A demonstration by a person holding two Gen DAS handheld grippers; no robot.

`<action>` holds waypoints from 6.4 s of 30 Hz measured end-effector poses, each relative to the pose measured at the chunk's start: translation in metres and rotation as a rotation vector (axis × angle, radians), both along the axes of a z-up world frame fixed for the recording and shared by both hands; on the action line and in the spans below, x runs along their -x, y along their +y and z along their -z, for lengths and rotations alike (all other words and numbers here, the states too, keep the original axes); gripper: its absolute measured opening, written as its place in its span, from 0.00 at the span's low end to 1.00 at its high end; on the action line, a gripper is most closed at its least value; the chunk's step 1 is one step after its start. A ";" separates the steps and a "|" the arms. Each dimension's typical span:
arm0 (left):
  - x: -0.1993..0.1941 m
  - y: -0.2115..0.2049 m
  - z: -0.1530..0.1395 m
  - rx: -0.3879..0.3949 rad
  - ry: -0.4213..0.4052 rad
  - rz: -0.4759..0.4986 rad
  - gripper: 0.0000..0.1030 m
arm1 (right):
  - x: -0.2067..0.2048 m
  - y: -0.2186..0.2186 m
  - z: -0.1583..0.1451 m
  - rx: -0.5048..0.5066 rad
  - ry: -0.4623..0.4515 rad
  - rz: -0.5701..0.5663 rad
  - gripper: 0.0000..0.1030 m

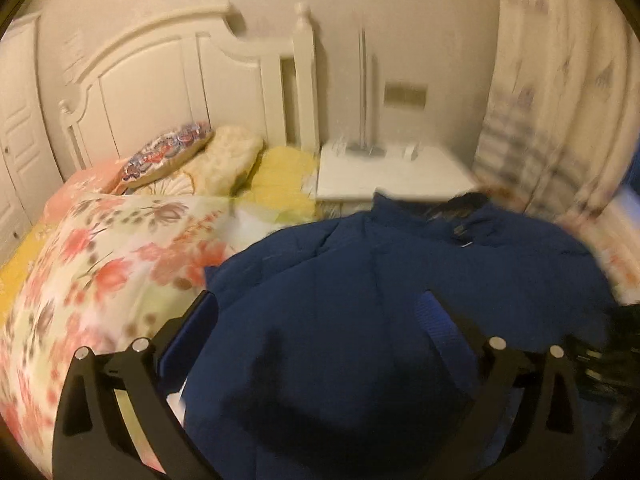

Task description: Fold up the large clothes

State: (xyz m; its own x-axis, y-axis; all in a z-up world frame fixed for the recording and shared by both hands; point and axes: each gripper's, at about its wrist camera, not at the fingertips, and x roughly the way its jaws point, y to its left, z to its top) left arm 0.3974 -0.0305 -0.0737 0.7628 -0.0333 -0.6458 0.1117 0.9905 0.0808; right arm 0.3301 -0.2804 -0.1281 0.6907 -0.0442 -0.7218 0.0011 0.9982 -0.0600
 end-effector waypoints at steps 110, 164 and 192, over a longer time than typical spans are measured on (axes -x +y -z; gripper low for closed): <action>0.281 0.003 0.074 -0.172 0.154 0.116 0.98 | 0.245 0.051 0.016 0.081 0.110 -0.314 0.96; 0.394 0.137 0.066 -0.068 0.032 0.019 0.98 | 0.412 -0.072 0.020 -0.132 -0.021 -0.057 0.95; 0.378 0.149 0.083 0.123 0.125 0.081 0.72 | 0.402 -0.042 0.038 -0.095 -0.033 -0.128 0.81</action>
